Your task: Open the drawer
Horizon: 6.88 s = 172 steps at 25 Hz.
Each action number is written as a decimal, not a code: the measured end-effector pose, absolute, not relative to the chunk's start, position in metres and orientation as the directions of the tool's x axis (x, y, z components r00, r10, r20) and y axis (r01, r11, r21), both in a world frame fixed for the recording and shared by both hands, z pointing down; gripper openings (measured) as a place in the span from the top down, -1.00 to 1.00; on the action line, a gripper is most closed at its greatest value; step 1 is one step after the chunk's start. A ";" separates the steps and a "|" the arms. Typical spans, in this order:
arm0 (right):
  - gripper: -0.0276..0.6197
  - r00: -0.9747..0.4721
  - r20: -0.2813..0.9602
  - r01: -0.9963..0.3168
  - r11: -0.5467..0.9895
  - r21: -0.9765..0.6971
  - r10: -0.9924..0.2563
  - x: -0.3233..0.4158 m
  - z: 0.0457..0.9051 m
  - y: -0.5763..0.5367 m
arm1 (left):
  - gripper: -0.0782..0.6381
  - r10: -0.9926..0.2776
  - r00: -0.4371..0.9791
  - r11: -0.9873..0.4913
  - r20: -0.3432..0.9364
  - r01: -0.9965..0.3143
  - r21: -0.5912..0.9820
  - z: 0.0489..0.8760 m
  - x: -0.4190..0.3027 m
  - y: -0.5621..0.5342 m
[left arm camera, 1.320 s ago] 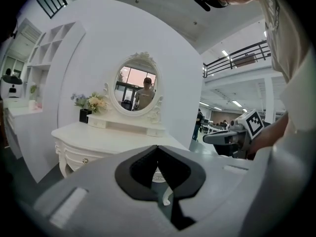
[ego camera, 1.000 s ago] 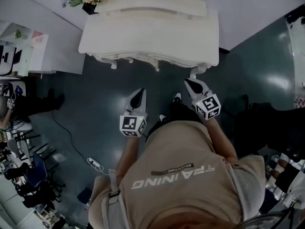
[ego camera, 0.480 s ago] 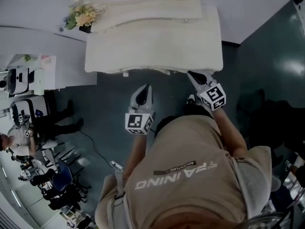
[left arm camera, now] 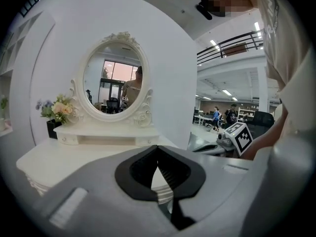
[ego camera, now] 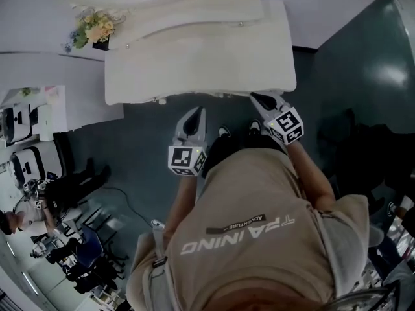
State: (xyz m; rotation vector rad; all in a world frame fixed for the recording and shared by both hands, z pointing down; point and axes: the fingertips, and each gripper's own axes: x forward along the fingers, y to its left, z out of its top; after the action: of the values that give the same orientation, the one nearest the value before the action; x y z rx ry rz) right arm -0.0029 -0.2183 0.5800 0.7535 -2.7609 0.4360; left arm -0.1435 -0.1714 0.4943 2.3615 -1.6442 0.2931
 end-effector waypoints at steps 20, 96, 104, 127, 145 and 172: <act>0.91 -0.717 0.485 -0.675 0.673 -0.303 -0.501 -0.057 0.610 -0.173 | 0.79 -0.739 0.583 -0.569 0.337 -0.809 0.150 0.529 -0.188 -0.179; 0.51 -0.617 0.691 -0.769 0.103 -0.630 -0.376 -0.120 0.852 -0.196 | 0.79 -0.685 0.558 -0.538 0.469 -0.821 0.192 0.580 -0.255 -0.159; 0.51 -0.614 0.685 -0.769 0.101 -0.631 -0.392 -0.118 0.850 -0.183 | 0.79 -0.651 0.606 -0.594 0.457 -0.782 0.190 0.580 -0.257 -0.170; 0.51 -0.686 0.675 -0.725 0.182 -0.664 -0.272 -0.109 0.851 -0.121 | 0.79 -0.693 0.519 -0.473 0.501 -0.851 0.228 0.601 -0.235 -0.131; 0.51 -0.752 0.613 -0.659 0.243 -0.711 -0.243 -0.093 0.853 -0.085 | 0.79 -0.773 0.375 -0.328 0.512 -0.927 0.184 0.588 -0.185 -0.080; 0.51 -0.666 0.665 -0.740 0.190 -0.645 -0.338 -0.103 0.846 -0.022 | 0.79 -0.760 0.467 -0.410 0.451 -0.884 0.224 0.576 -0.257 -0.002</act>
State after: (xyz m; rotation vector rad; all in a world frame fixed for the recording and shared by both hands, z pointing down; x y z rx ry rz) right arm -0.1032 -0.0219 0.8461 1.0132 -2.0979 1.4716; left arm -0.2566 -0.0018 0.5756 2.2896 -1.3733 0.3892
